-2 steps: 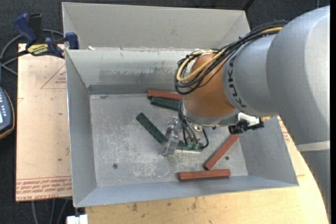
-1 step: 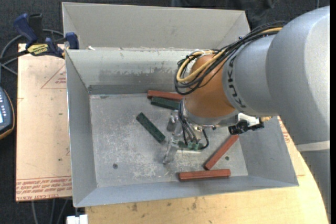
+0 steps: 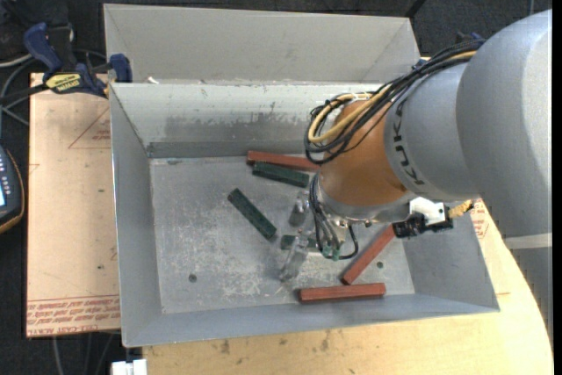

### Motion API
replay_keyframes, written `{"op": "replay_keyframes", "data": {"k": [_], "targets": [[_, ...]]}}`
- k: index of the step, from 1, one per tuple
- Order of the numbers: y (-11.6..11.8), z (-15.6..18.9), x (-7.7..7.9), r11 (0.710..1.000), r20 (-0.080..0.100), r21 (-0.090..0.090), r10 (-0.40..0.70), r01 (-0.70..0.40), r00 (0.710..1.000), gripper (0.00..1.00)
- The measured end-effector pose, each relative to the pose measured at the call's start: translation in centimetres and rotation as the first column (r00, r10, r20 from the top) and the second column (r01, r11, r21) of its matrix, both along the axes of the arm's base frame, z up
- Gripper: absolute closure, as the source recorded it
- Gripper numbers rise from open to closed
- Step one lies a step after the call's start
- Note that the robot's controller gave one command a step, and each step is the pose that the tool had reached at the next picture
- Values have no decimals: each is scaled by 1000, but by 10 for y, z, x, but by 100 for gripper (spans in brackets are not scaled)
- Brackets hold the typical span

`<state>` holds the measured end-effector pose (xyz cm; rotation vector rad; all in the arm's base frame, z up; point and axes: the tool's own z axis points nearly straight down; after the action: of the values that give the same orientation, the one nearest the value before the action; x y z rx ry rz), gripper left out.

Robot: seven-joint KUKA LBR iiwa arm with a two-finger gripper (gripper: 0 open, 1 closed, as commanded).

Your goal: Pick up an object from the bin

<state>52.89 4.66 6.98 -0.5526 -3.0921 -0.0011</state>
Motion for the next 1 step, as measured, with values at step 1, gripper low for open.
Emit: {"op": "replay_keyframes", "data": {"k": [1], "targets": [[0, 1, 1, 1000, 3, 0, 0, 0, 1000, 100]]}}
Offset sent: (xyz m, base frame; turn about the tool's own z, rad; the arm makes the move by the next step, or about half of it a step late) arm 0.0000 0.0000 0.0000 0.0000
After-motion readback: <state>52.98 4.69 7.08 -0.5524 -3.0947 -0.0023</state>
